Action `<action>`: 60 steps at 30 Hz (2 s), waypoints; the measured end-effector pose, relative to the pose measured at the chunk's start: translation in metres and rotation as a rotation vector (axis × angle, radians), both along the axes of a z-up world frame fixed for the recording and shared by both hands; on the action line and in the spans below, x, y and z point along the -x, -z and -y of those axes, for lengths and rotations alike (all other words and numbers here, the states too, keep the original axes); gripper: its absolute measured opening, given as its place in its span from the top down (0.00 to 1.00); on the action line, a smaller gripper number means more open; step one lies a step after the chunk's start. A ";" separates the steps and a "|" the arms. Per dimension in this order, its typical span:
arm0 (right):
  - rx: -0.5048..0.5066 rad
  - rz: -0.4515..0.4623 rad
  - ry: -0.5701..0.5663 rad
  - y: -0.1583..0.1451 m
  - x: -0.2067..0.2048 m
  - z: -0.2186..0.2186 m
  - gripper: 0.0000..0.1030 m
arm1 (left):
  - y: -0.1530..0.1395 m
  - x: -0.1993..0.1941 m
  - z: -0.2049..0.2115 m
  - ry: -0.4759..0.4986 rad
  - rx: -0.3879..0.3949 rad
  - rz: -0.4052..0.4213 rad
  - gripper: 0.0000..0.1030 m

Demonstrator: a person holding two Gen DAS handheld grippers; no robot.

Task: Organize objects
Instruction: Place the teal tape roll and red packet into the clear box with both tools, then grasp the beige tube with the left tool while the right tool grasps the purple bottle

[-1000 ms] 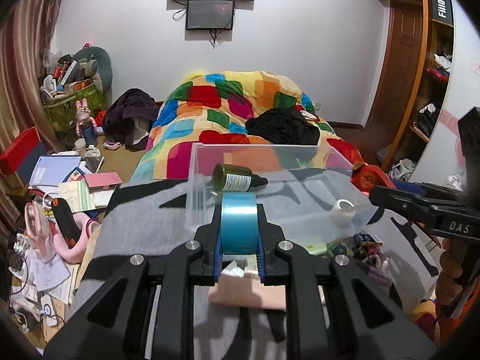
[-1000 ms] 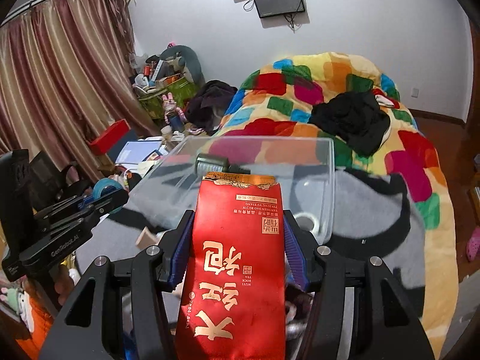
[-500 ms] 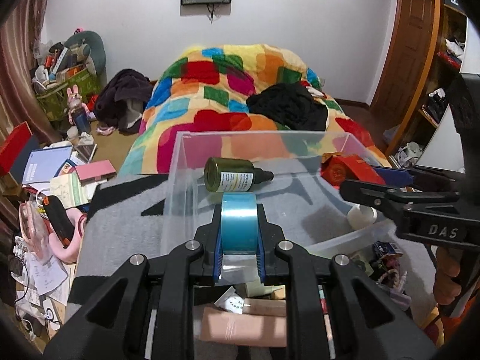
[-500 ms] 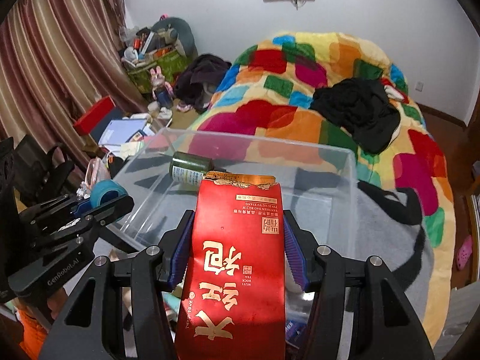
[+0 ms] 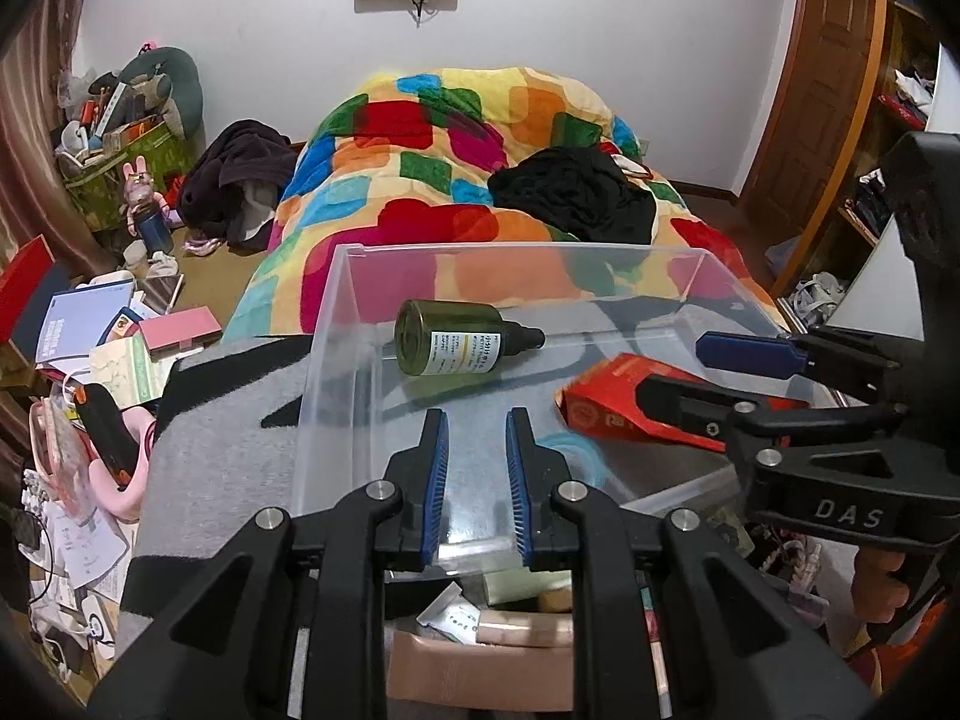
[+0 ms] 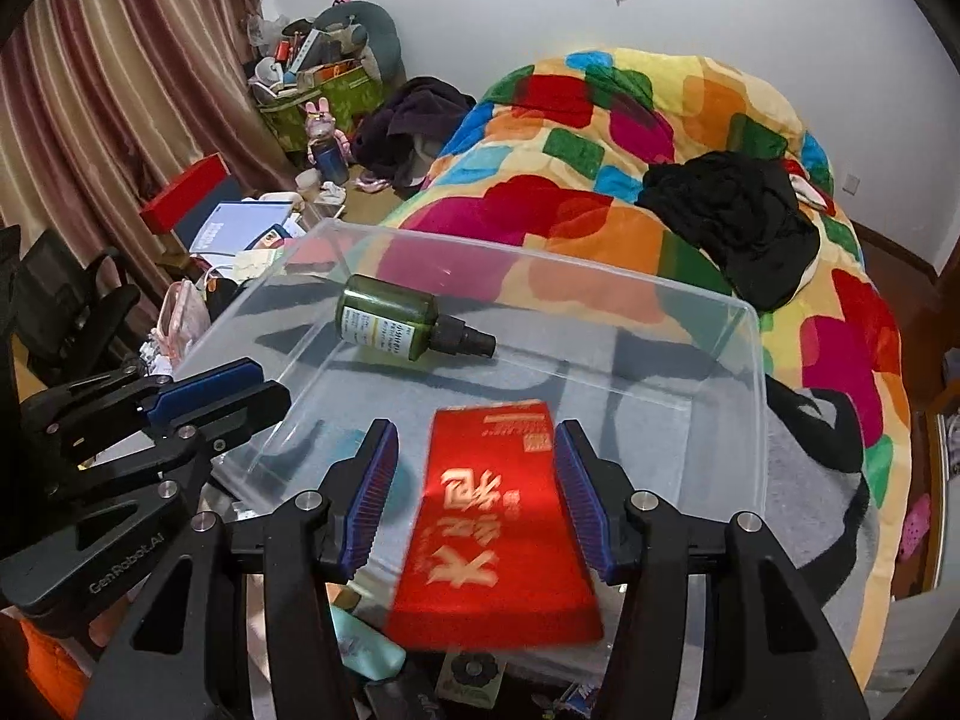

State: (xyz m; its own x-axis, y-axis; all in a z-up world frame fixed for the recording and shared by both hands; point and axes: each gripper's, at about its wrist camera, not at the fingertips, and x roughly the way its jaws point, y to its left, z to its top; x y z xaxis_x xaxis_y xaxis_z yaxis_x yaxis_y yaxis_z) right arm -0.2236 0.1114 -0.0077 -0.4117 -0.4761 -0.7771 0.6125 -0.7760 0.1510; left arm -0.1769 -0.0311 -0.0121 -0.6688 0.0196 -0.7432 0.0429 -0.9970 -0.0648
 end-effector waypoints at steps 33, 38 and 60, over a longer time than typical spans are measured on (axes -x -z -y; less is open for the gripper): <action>0.032 -0.089 0.022 -0.001 -0.093 -0.084 0.40 | 0.014 -0.090 -0.017 0.038 -0.060 0.018 0.21; 0.007 -0.081 -0.010 0.016 -0.109 -0.085 0.40 | 0.020 -0.089 -0.054 0.104 -0.005 0.023 0.21; -0.012 -0.059 -0.056 0.037 -0.121 -0.077 0.50 | 0.037 -0.134 -0.028 0.033 0.145 0.027 0.30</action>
State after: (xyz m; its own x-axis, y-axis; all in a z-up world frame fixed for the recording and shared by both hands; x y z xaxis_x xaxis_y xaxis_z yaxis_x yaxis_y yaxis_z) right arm -0.1022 0.1883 -0.0444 -0.4303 -0.4904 -0.7579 0.6624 -0.7419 0.1040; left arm -0.0433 -0.0036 -0.0488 -0.6495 -0.0682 -0.7573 0.0101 -0.9967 0.0811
